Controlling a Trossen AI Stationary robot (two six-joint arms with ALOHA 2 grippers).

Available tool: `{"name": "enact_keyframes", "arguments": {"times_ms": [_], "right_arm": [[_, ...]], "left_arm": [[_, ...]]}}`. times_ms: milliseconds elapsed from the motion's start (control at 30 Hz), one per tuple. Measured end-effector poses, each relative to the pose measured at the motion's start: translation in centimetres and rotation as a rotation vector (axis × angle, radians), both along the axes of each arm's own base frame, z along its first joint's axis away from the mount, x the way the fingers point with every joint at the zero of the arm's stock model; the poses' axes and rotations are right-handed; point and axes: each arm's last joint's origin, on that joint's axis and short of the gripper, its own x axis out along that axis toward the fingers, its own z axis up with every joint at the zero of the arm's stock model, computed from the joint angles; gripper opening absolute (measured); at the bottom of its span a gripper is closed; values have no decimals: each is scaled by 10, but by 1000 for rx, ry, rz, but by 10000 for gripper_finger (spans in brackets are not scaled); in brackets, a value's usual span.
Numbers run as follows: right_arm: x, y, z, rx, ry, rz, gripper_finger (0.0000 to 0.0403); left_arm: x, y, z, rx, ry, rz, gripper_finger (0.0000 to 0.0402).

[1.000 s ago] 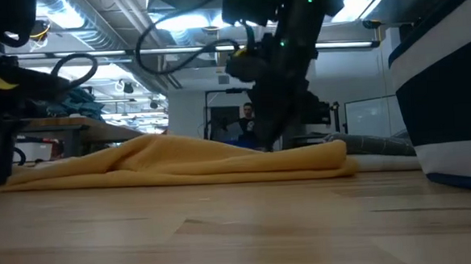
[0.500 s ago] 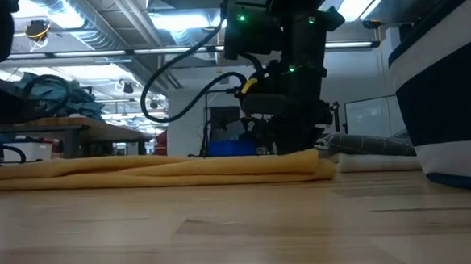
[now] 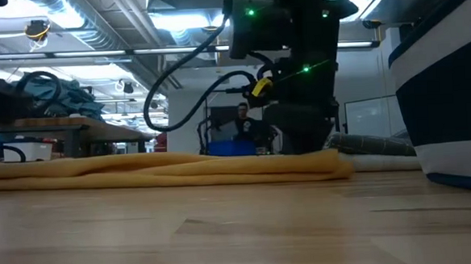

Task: Fold towel
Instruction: Fold yellow towel

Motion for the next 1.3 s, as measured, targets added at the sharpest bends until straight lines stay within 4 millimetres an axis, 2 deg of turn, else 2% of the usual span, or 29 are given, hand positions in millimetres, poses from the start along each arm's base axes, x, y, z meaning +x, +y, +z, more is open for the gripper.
{"name": "enact_keyframes", "arguments": {"times_ms": [267, 433, 567, 633, 733, 933, 1167, 1300], "right_arm": [[-3, 3, 43, -7, -106, 3, 92], [-4, 5, 49, 85, -122, 11, 92], [-3, 8, 48, 175, -111, 26, 92], [-2, 8, 49, 173, -122, 27, 92], [-2, 5, 49, 77, -138, 16, 92], [1, -14, 52, -152, -176, -44, 92], [4, -49, 49, -178, -162, -108, 92], [5, -69, 48, -185, -157, -142, 92]], "left_arm": [[8, -7, 15, -27, -60, 45, 4], [15, -13, 28, -67, -110, 36, 5], [20, -16, 28, -101, -157, 49, 5], [22, -18, 27, -124, -182, 25, 5], [29, -22, 27, -160, -251, 10, 5], [43, -29, 29, -183, -438, 26, 5], [56, -31, 34, -81, -687, 58, 5], [62, -33, 34, -58, -744, 56, 5]]}}
